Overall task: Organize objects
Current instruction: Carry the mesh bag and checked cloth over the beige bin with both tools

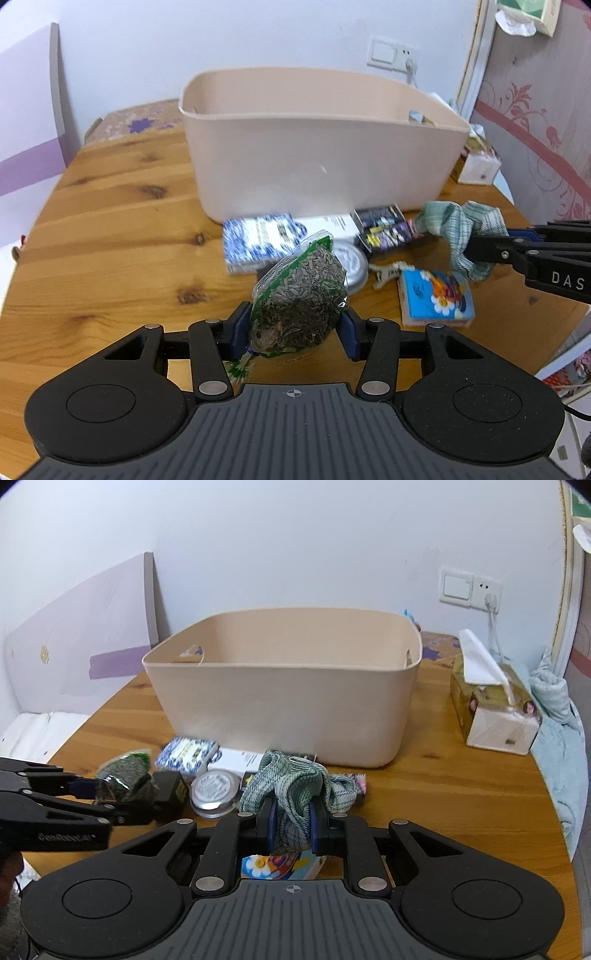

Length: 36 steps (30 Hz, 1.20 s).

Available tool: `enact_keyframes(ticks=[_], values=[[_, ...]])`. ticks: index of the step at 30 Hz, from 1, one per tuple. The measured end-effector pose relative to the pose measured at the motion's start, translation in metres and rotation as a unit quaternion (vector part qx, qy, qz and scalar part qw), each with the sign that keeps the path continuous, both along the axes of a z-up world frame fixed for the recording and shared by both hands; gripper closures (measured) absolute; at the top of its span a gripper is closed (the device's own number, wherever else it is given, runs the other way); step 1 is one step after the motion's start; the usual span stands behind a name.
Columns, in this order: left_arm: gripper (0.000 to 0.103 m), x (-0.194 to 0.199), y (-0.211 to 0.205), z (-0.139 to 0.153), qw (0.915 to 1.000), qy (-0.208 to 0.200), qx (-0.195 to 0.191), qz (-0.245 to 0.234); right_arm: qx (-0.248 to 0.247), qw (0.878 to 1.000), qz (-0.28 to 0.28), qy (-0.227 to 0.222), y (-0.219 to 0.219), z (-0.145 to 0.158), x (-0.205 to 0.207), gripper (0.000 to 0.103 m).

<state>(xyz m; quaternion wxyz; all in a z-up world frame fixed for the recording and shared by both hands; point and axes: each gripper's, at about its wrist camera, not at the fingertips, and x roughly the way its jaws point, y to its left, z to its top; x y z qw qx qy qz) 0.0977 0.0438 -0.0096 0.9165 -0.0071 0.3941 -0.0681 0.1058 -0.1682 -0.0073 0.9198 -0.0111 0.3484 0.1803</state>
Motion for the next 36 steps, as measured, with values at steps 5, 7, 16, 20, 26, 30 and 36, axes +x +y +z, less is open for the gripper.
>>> enact_keyframes(ticks=[5, 7, 16, 20, 26, 30, 36], values=[[0.053, 0.006, 0.011, 0.02, 0.9996, -0.023, -0.003, 0.013, 0.002, 1.0, -0.009, -0.027, -0.004, 0.016, 0.003, 0.086], [0.053, 0.01, 0.013, 0.028, 0.9993, -0.034, -0.001, 0.016, 0.003, 0.999, -0.013, -0.038, -0.006, 0.023, 0.006, 0.086], [0.053, 0.04, 0.022, 0.06, 0.9966, -0.074, 0.009, 0.035, 0.009, 0.997, -0.019, -0.075, -0.008, 0.046, 0.027, 0.086], [0.053, 0.06, 0.019, 0.074, 0.9954, -0.088, 0.018, 0.034, 0.01, 0.995, -0.016, -0.094, -0.006, 0.055, 0.039, 0.086], [0.053, 0.086, 0.01, 0.088, 0.9939, -0.105, 0.023, 0.025, 0.012, 0.994, -0.017, -0.11, -0.005, 0.065, 0.058, 0.086], [0.053, 0.106, 0.0, 0.087, 0.9946, -0.098, 0.031, 0.019, 0.01, 0.993, -0.021, -0.117, -0.003, 0.068, 0.073, 0.086], [0.053, 0.139, -0.013, 0.07, 0.9967, -0.068, 0.039, 0.018, 0.004, 0.994, -0.025, -0.109, 0.0, 0.063, 0.101, 0.086]])
